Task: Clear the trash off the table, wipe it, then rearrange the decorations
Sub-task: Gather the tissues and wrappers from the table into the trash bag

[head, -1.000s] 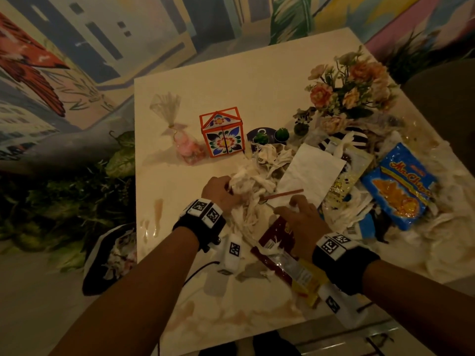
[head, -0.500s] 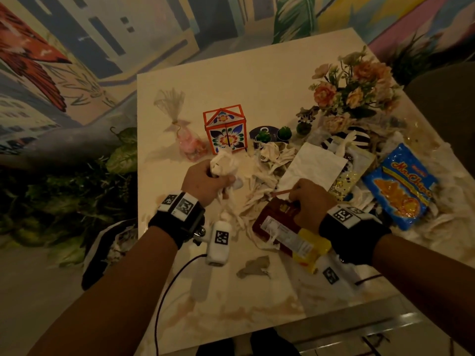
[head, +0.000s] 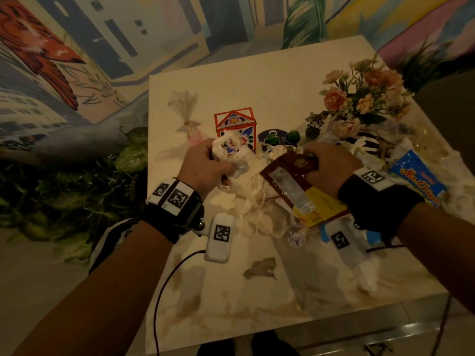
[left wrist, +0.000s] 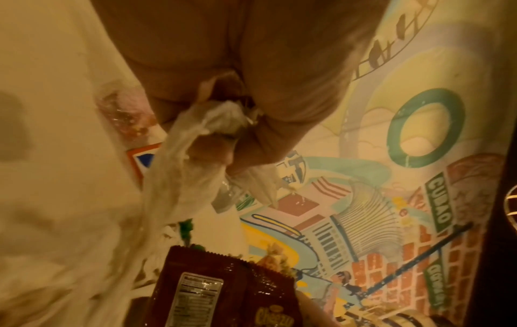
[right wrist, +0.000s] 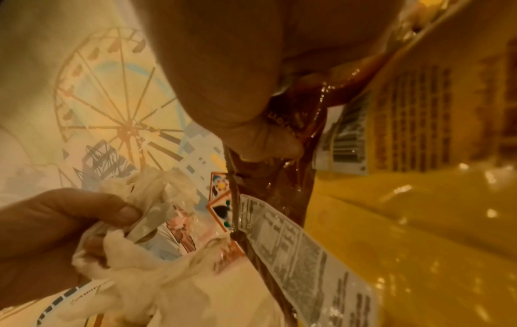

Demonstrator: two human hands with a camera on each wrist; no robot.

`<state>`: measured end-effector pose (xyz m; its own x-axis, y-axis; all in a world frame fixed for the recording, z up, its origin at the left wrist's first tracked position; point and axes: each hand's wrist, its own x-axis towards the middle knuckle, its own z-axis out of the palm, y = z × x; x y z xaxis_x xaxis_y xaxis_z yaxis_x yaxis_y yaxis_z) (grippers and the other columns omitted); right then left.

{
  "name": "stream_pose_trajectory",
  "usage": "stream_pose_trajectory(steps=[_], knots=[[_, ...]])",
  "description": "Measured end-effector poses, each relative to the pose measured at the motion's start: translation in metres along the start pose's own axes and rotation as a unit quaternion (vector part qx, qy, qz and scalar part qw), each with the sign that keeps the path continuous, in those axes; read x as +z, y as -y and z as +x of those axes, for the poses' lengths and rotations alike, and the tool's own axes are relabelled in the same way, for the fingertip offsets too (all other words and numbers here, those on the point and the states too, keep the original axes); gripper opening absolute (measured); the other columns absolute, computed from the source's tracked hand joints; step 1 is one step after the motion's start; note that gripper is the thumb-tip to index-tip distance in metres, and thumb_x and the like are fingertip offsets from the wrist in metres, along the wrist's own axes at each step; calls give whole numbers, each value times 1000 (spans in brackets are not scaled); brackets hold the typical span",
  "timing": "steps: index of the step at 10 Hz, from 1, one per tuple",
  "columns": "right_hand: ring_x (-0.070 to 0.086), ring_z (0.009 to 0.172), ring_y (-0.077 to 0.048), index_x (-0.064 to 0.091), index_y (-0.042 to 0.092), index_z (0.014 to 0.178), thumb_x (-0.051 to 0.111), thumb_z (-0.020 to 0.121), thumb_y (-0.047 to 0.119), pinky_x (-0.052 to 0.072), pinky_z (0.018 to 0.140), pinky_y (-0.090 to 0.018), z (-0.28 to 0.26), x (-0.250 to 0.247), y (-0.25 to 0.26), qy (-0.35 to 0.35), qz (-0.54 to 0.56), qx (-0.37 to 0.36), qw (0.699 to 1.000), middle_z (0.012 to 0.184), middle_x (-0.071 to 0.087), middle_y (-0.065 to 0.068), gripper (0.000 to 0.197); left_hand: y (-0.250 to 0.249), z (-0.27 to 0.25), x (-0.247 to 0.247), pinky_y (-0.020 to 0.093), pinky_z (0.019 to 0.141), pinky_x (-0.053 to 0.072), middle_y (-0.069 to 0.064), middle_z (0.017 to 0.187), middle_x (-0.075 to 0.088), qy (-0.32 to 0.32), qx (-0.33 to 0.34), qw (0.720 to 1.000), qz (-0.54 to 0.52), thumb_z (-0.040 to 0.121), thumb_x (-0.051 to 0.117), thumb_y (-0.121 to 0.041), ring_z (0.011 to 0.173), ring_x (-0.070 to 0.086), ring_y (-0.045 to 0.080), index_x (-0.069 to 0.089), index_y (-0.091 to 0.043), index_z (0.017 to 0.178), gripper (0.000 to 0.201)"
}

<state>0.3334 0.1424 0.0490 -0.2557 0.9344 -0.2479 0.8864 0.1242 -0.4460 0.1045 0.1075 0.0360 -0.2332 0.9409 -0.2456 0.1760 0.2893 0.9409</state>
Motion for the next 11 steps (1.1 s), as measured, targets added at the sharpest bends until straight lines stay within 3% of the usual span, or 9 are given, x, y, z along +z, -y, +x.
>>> stream_pose_trajectory(steps=[2, 4, 5, 6, 7, 8, 9, 10, 11], knots=[[57, 92, -34, 57, 8, 106, 60, 77, 4, 51, 80, -43, 5, -33, 7, -81, 4, -31, 996, 99, 62, -15, 29, -38, -1, -13, 20, 36, 32, -3, 45, 46, -54, 16, 997, -44, 62, 52, 18, 36, 37, 16, 48, -14, 57, 33], [57, 94, -35, 57, 10, 103, 61, 77, 5, 50, 80, -41, 0, -33, 14, -83, -12, -40, 996, 100, 62, -13, 27, -31, -3, -21, 25, 43, 38, 13, 64, 47, -105, 1, 993, -44, 60, 46, 17, 51, 43, 20, 55, 5, 72, 20], [56, 93, -34, 58, 9, 103, 62, 78, 3, 49, 80, -40, -4, -31, 17, -82, -11, -38, 996, 103, 62, -15, 26, -28, -4, -31, 31, 51, 48, 7, 63, 57, -124, 18, 989, -76, 54, 47, 11, 59, 54, 20, 62, -12, 63, 28], [50, 80, -27, 53, 17, 89, 60, 77, -1, 40, 70, -32, -3, -32, 20, -79, -7, -30, 996, 96, 59, -13, 23, -26, -4, -48, 19, 43, 34, -8, 45, 46, -164, 19, 985, -55, 59, 48, 12, 44, 41, 9, 50, -17, 44, 33], [45, 76, -25, 51, 16, 83, 60, 76, -4, 33, 67, -29, -1, -34, 27, -81, -9, -29, 996, 84, 52, -8, 24, -22, 0, -73, 16, 40, 31, -7, 45, 45, -216, 3, 973, -78, 69, 47, 18, 42, 41, 6, 45, -14, 50, 38], [46, 73, -25, 53, 16, 82, 61, 74, -5, 32, 66, -26, 0, -33, 37, -80, -5, -33, 996, 80, 51, -6, 24, -14, 3, -109, 29, 76, 44, 13, 95, 63, -209, -52, 975, 63, 81, 59, 2, 99, 57, 24, 65, -4, 89, 12], [50, 74, -24, 55, 17, 81, 61, 72, -5, 38, 66, -27, 4, -28, 52, -81, 5, -47, 996, 81, 55, -6, 25, -6, -5, -142, 36, 101, 32, 16, 129, 54, -228, -123, 941, 216, 85, 63, -11, 125, 42, 33, 63, -5, 113, 30], [52, 77, -26, 55, 17, 79, 62, 71, -6, 46, 70, -32, 10, -17, 76, -90, 9, -60, 994, 80, 56, -6, 26, 14, -13, -177, 35, 100, 32, 16, 128, 54, -245, -142, 931, 229, 89, 58, -11, 124, 42, 31, 63, -4, 114, 27], [49, 78, -23, 54, 19, 81, 62, 72, -5, 37, 70, -28, 18, -4, 107, -83, 9, -69, 994, 83, 54, -4, 27, 36, -16, -204, 30, 82, 45, 18, 125, 58, -264, -181, 917, 236, 87, 57, -6, 98, 56, 23, 63, -3, 116, 31]])
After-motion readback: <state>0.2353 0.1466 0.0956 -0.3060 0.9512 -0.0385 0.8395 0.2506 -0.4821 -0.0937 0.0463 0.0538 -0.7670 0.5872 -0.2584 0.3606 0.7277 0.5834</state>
